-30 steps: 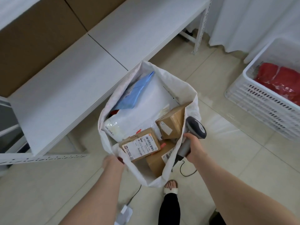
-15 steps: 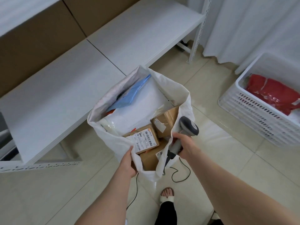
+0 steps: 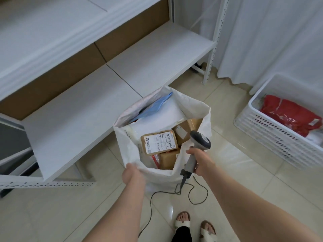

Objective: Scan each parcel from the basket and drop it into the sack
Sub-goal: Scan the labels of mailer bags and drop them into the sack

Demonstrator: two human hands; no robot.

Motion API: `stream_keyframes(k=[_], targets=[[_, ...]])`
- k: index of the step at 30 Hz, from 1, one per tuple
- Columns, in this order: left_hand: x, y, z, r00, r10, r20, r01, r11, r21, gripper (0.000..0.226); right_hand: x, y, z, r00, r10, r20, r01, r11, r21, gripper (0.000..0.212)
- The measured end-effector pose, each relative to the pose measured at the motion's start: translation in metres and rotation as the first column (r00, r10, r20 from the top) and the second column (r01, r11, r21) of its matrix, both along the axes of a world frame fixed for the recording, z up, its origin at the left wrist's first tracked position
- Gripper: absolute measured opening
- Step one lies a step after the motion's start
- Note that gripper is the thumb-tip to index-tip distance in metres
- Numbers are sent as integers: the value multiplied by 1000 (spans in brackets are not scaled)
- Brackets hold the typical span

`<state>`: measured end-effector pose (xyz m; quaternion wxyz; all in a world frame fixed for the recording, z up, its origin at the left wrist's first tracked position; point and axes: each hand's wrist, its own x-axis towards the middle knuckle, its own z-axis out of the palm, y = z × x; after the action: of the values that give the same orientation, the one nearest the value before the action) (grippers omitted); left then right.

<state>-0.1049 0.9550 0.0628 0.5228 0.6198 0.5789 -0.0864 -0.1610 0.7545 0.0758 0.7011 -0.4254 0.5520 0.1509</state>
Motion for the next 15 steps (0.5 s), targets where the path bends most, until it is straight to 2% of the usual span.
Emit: stream_keyframes(k=[4, 6, 7, 8, 10, 12, 13, 15], targets=[[-9, 3, 4, 996, 85, 0, -85, 994, -73, 34, -5, 6, 7, 997, 71, 44, -73, 996, 58, 41], [-15, 7, 4, 999, 51, 3, -51, 997, -50, 36, -3, 11, 9, 991, 132, 37, -134, 989, 66, 38], [-17, 5, 9, 1000, -25, 13, 25, 999, -28, 37, -2, 14, 8, 988, 152, 30, -154, 985, 74, 35], [-18, 6, 9, 998, -64, 24, 65, 997, -48, 38, -3, 17, 4, 985, 170, 17, -171, 982, 77, 34], [-18, 3, 18, 999, 10, 49, 1, 976, -218, 38, -7, 25, -3, 985, 173, 7, -173, 982, 72, 36], [-18, 11, 10, 994, -67, 89, 84, 978, -194, 40, -9, 31, -8, 993, 120, 7, -120, 991, 60, 43], [-20, 13, 9, 996, -38, 85, 54, 981, -184, 49, -8, 32, -10, 995, 100, -11, -100, 994, 50, 45], [-24, 17, 2, 998, 45, 34, -33, 955, -295, 72, -6, 33, -13, 993, 89, -78, -87, 996, 24, 43]])
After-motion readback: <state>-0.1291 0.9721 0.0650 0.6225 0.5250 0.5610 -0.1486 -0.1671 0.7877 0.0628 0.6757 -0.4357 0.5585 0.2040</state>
